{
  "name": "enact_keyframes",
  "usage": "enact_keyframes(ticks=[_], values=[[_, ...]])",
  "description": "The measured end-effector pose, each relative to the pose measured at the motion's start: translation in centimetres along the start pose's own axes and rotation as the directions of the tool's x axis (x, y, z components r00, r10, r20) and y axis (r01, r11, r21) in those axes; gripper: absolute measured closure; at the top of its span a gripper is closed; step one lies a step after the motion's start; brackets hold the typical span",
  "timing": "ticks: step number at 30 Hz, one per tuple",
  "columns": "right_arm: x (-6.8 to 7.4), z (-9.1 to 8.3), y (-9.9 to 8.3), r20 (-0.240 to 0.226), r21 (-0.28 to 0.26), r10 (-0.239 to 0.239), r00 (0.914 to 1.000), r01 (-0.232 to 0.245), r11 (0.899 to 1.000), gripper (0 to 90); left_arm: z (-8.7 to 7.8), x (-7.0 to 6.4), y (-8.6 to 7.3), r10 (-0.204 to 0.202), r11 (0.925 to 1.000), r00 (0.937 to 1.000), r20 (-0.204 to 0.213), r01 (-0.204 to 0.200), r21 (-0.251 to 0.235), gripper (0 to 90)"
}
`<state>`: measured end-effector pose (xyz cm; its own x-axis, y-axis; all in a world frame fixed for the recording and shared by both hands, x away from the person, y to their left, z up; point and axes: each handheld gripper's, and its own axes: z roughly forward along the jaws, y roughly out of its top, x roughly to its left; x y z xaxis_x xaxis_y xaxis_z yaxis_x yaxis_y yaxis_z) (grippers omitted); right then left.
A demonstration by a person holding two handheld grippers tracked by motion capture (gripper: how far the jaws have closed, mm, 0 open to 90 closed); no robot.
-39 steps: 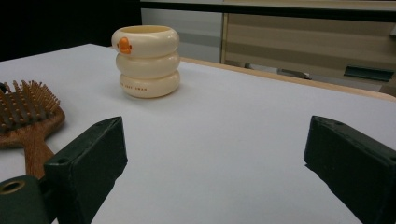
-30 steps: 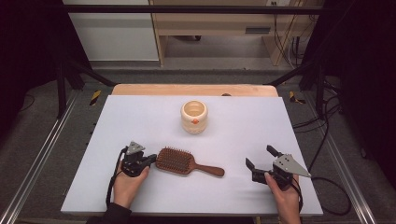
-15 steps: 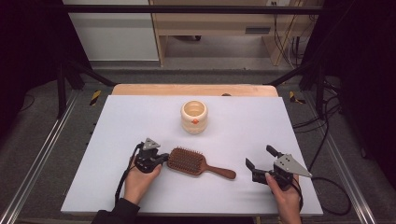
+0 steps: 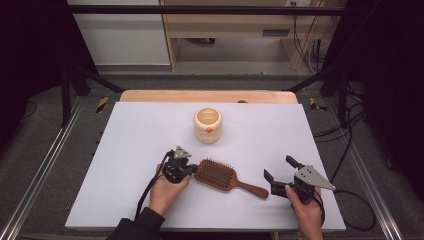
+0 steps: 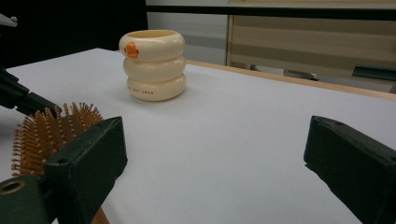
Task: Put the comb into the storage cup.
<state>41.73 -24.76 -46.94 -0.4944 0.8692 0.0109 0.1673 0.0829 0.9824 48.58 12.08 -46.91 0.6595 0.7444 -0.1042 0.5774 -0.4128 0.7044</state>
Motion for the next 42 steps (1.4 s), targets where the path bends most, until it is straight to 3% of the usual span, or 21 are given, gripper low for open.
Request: enact_keyframes(ticks=[7,12,18,22,23,24,26,27,30,31,32,33,34,35,38,39,40,41,42], values=[[0.0,0.1,0.0,0.003,0.006,-0.007,1.0000,0.007,1.000,5.9,0.9,-1.2,0.6,0.009,0.9999,0.9989,0.046,-0.009,0.005,90.0],[0.0,0.1,-0.1,0.008,0.014,-0.008,0.9999,0.008,1.000,5.9,0.4,-1.5,0.6,0.048,0.9982,0.9989,0.003,-0.047,-0.038,90.0],[0.0,0.2,-0.2,0.000,0.037,-0.002,1.0000,0.002,0.999,5.9,-2.9,-0.2,-0.9,0.047,0.9875,0.9975,-0.052,-0.055,-0.148,90.0],[0.1,0.4,-0.1,-0.013,0.070,0.008,0.9999,-0.007,0.998,5.5,-6.2,1.8,-3.3,0.035,0.9715,0.9916,-0.125,-0.063,-0.229,90.0],[0.3,0.4,0.2,-0.025,0.095,-0.004,0.9997,0.006,0.995,5.6,-7.8,3.0,-4.4,0.015,0.9636,0.9888,-0.148,-0.054,-0.262,90.0],[0.5,0.4,0.5,-0.030,0.104,-0.011,0.9995,0.014,0.994,5.7,-7.8,3.0,-4.4,0.015,0.9636,0.9888,-0.148,-0.054,-0.262,90.0],[0.6,0.3,0.7,-0.040,0.110,-0.016,0.9991,0.021,0.994,5.9,-9.6,3.9,-5.4,0.006,0.9462,0.9832,-0.182,-0.065,-0.317,90.0],[1.0,0.2,1.2,-0.053,0.137,-0.048,0.9975,0.055,0.989,6.1,-10.5,4.3,-5.9,0.002,0.9374,0.9790,-0.204,-0.073,-0.340,90.0],[1.3,0.1,1.6,-0.074,0.168,-0.070,0.9948,0.082,0.982,8.1,-12.7,5.2,-7.6,-0.024,0.9018,0.9656,-0.259,-0.091,-0.423,88.2],[1.4,0.0,1.9,-0.089,0.183,-0.073,0.9933,0.088,0.979,7.8,-13.2,5.5,-8.2,-0.043,0.8881,0.9624,-0.268,-0.086,-0.452,84.9],[1.6,-0.1,2.3,-0.105,0.215,-0.085,0.9908,0.106,0.971,7.6,-13.7,5.8,-8.7,-0.060,0.8798,0.9605,-0.272,-0.077,-0.469,77.2],[1.6,-0.1,2.3,-0.105,0.215,-0.085,0.9908,0.106,0.971,7.6,-14.1,6.1,-9.1,-0.082,0.8751,0.9548,-0.285,-0.068,-0.479,77.2],[1.6,-0.1,2.6,-0.114,0.230,-0.093,0.9891,0.117,0.966,7.5,-14.4,6.3,-9.4,-0.105,0.8698,0.9506,-0.292,-0.054,-0.490,70.5],[1.7,-0.2,2.9,-0.125,0.240,-0.102,0.9869,0.130,0.962,7.4,-14.6,6.5,-9.6,-0.126,0.8633,0.9511,-0.282,-0.035,-0.503,62.0],[1.9,-0.2,4.0,-0.157,0.280,-0.140,0.9776,0.181,0.943,7.0,-15.1,6.7,-10.6,-0.178,0.8358,0.9357,-0.305,-0.019,-0.549,41.5],[2.0,-0.2,4.4,-0.168,0.294,-0.152,0.9739,0.197,0.935,6.9,-15.1,6.8,-10.9,-0.189,0.8326,0.9348,-0.300,-0.009,-0.554,34.2],[2.0,-0.1,4.8,-0.177,0.307,-0.167,0.9699,0.216,0.927,6.8,-14.9,7.0,-11.1,-0.199,0.8363,0.9339,-0.297,0.003,-0.548,27.0],[2.1,0.0,5.4,-0.193,0.335,-0.182,0.9642,0.239,0.912,6.8,-14.7,7.2,-11.3,-0.211,0.8451,0.9331,-0.291,0.025,-0.534,12.2],[2.1,0.0,5.4,-0.193,0.335,-0.182,0.9642,0.239,0.912,6.8,-14.5,7.4,-11.6,-0.222,0.8516,0.9313,-0.289,0.041,-0.523,12.2]])
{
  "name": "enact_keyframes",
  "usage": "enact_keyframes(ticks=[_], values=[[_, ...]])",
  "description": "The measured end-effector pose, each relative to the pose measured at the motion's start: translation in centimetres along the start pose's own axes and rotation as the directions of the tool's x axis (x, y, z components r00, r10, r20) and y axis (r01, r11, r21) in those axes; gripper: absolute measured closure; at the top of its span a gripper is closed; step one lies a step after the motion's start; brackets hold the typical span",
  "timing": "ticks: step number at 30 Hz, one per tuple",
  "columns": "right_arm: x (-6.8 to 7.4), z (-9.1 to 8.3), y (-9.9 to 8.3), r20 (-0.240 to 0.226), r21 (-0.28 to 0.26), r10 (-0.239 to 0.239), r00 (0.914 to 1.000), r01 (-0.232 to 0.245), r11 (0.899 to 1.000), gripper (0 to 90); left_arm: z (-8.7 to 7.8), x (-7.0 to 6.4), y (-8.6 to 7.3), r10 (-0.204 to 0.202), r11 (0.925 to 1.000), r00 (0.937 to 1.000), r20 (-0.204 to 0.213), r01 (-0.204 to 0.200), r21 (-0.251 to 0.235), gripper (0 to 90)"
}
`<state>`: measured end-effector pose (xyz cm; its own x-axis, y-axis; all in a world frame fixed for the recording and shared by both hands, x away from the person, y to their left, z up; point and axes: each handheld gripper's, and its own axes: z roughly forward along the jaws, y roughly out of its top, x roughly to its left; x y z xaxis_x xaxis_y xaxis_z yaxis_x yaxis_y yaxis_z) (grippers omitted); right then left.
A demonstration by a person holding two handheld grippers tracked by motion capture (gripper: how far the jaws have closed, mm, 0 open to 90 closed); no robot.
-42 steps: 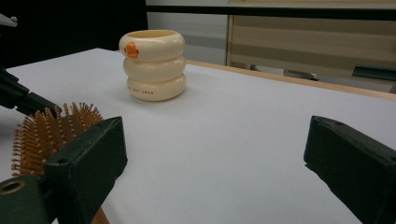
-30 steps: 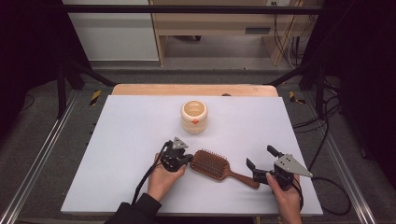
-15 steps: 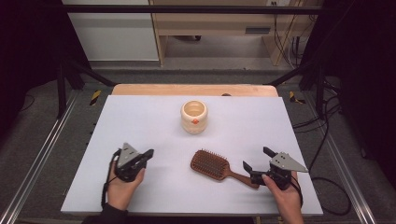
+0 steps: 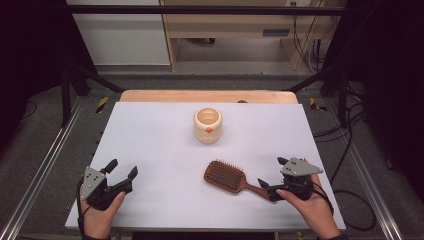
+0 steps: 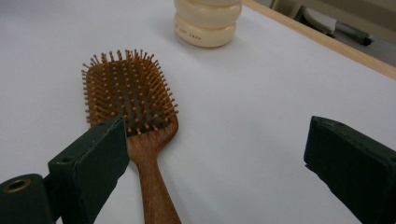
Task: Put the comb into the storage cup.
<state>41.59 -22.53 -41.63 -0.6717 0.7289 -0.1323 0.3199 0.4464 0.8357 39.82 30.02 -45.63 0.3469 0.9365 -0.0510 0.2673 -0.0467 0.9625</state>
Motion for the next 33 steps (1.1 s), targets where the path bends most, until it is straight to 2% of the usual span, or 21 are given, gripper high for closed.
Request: enact_keyframes(ticks=[1,4,9,11,15,18,20,23,27,33], values=[[-0.1,0.0,0.2,-0.002,0.012,-0.011,0.9999,0.011,1.000,6.9,0.0,0.2,-0.3,-0.009,0.9999,1.0000,0.002,0.009,-0.004,8.1],[-0.4,0.1,0.7,0.015,0.047,-0.019,0.9997,0.018,0.999,7.4,-0.1,0.8,-0.6,-0.041,0.9988,0.9992,0.001,0.041,-0.026,4.3],[-0.5,0.2,1.3,-0.011,0.086,-0.020,0.9997,0.021,0.996,9.1,-0.7,1.1,-0.5,-0.031,0.9964,0.9995,-0.007,0.031,-0.079,3.7],[-0.4,0.5,1.3,-0.021,0.118,-0.028,0.9994,0.030,0.993,9.5,-0.9,1.2,-0.5,-0.027,0.9958,0.9993,-0.024,0.025,-0.088,3.6],[-0.2,0.9,1.4,-0.021,0.158,-0.054,0.9983,0.057,0.986,9.9,-1.0,1.4,-0.6,-0.038,0.9946,0.9984,-0.042,0.033,-0.098,3.6],[0.1,1.0,1.3,-0.034,0.182,-0.067,0.9972,0.072,0.981,10.4,-1.0,1.4,-0.7,-0.033,0.9945,0.9989,-0.035,0.029,-0.101,3.6],[0.1,1.2,1.2,-0.046,0.202,-0.065,0.9968,0.073,0.977,13.5,-1.0,1.4,-0.7,-0.030,0.9944,0.9990,-0.034,0.026,-0.103,3.6],[0.2,1.7,1.0,-0.067,0.232,-0.049,0.9966,0.063,0.971,14.4,-1.2,1.6,-0.6,-0.034,0.9924,0.9972,-0.067,0.026,-0.121,3.6],[0.6,2.3,0.9,-0.087,0.258,-0.061,0.9944,0.081,0.963,13.5,-1.2,1.8,-0.7,-0.051,0.9911,0.9971,-0.057,0.044,-0.126,3.6],[0.9,3.0,0.9,-0.100,0.286,-0.053,0.9936,0.079,0.955,11.1,-1.1,1.4,-0.6,-0.037,0.9919,0.9980,-0.052,0.030,-0.123,1.0]])
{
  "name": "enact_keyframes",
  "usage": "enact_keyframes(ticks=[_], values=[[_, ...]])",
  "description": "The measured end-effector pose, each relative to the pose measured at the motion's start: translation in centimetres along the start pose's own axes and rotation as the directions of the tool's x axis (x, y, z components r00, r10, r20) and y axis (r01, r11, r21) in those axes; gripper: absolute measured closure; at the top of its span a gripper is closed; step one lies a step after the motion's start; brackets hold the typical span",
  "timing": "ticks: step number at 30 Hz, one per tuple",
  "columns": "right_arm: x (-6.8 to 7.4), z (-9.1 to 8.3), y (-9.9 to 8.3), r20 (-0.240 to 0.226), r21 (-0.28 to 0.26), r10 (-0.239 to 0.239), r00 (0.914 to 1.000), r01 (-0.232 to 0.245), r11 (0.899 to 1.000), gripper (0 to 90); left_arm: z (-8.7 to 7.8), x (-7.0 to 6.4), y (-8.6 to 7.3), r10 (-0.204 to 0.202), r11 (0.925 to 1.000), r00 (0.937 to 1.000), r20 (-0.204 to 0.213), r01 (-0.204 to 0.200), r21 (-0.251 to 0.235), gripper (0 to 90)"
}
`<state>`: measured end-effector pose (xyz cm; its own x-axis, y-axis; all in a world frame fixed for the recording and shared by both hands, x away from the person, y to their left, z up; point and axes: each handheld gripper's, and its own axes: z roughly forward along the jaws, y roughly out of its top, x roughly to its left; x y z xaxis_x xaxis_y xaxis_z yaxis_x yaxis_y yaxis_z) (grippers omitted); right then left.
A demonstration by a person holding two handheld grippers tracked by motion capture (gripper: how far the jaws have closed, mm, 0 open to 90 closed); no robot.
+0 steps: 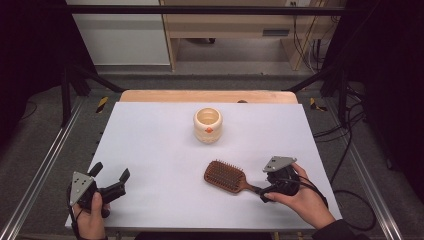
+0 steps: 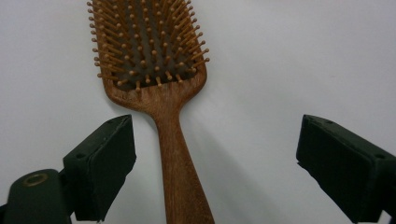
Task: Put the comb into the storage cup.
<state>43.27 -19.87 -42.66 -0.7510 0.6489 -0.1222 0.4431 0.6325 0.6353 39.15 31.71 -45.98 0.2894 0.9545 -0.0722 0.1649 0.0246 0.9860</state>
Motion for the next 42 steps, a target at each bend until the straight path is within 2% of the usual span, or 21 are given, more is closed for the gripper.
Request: enact_keyframes(ticks=[2,9,14,17,19,23,29,37,42], values=[[0.1,0.2,0.1,-0.028,0.015,0.024,0.9993,-0.023,1.000,11.3,0.2,-0.1,0.0,0.010,0.9999,0.9999,0.005,-0.010,0.010,0.8],[0.3,1.2,0.4,-0.070,0.060,0.019,0.9974,-0.015,0.998,12.4,0.7,-0.7,-0.2,0.027,0.9991,0.9985,0.047,-0.028,0.033,0.8],[0.7,1.7,0.8,-0.081,0.079,-0.008,0.9967,0.014,0.997,13.5,0.9,-1.1,-0.3,0.046,0.9977,0.9959,0.078,-0.049,0.046,0.9],[0.8,2.1,1.0,-0.075,0.095,-0.015,0.9971,0.022,0.995,14.9,0.6,-1.2,-0.2,0.061,0.9977,0.9951,0.078,-0.063,0.025,1.0],[0.7,2.4,1.2,-0.068,0.109,-0.015,0.9976,0.022,0.994,15.8,0.5,-1.2,-0.1,0.055,0.9982,0.9953,0.080,-0.056,0.018,0.8],[0.8,2.9,1.4,-0.091,0.123,-0.018,0.9957,0.029,0.992,16.3,0.7,-1.1,-0.2,0.048,0.9983,0.9956,0.080,-0.051,0.029,0.9],[1.2,3.1,1.3,-0.098,0.137,-0.031,0.9947,0.044,0.990,18.2,0.7,-1.5,-0.2,0.064,0.9973,0.9937,0.092,-0.067,0.029,0.9],[1.0,3.4,1.2,-0.128,0.150,-0.023,0.9915,0.043,0.988,28.6,0.8,-1.3,-0.3,0.054,0.9977,0.9943,0.091,-0.058,0.036,0.9],[1.2,3.6,1.3,-0.140,0.160,-0.040,0.9893,0.062,0.985,41.6,0.8,-1.4,-0.3,0.060,0.9971,0.9933,0.098,-0.064,0.041,0.9]])
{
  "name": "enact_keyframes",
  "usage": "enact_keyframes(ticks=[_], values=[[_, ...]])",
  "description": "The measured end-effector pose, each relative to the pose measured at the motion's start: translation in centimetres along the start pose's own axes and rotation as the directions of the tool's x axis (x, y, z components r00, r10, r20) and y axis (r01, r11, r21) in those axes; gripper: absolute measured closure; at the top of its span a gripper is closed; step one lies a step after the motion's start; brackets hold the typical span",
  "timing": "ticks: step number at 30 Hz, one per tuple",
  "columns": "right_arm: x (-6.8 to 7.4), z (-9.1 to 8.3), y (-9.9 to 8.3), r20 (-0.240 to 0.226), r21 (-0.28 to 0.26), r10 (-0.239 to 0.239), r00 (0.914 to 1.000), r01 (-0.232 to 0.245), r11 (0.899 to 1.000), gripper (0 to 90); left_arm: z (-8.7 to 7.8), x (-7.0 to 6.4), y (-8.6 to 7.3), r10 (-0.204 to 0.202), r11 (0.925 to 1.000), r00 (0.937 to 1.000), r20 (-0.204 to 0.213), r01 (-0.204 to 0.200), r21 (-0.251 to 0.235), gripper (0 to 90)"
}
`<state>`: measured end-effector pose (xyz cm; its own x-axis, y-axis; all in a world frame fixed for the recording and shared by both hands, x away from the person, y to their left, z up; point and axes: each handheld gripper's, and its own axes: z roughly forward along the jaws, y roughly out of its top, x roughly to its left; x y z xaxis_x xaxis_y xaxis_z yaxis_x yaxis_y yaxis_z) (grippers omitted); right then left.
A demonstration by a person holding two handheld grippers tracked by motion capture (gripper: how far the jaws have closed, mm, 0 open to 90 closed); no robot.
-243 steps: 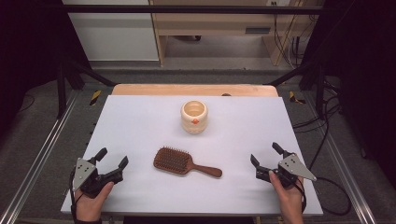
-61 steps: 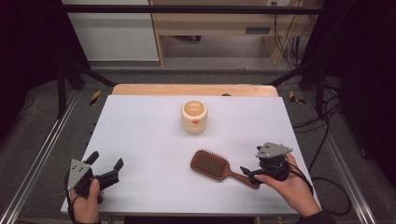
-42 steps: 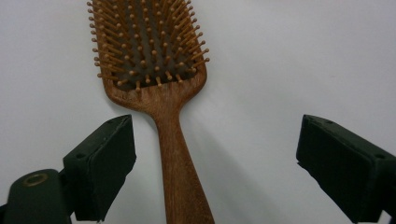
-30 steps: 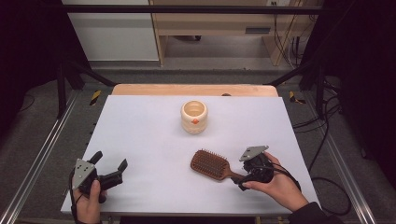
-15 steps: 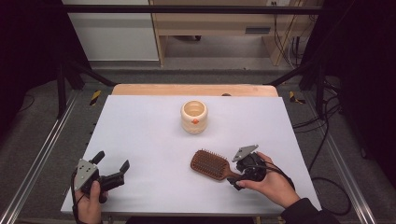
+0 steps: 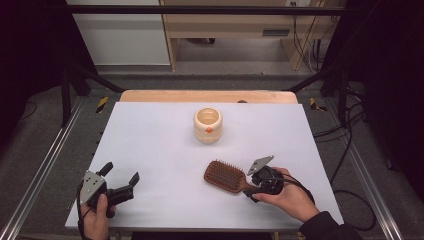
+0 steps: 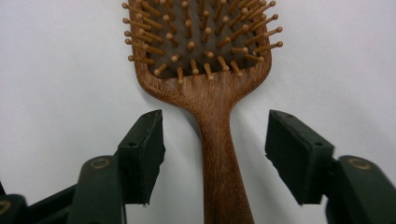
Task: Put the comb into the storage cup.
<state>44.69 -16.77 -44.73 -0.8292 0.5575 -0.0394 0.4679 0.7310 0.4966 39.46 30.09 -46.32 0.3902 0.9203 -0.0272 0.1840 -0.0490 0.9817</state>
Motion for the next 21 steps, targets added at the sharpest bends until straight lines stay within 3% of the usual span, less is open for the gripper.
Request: enact_keyframes(ticks=[8,21], values=[[0.04,0.35,-0.31,-0.014,0.031,-0.007,0.9999,0.007,0.999,57.4,0.05,-0.02,-0.04,0.000,1.0000,1.0000,0.003,0.000,0.005,1.0],[0.45,0.77,-0.03,-0.025,0.069,0.005,0.9997,-0.003,0.998,63.6,0.18,-0.15,-0.09,-0.001,1.0000,1.0000,0.008,0.001,0.009,1.0]])
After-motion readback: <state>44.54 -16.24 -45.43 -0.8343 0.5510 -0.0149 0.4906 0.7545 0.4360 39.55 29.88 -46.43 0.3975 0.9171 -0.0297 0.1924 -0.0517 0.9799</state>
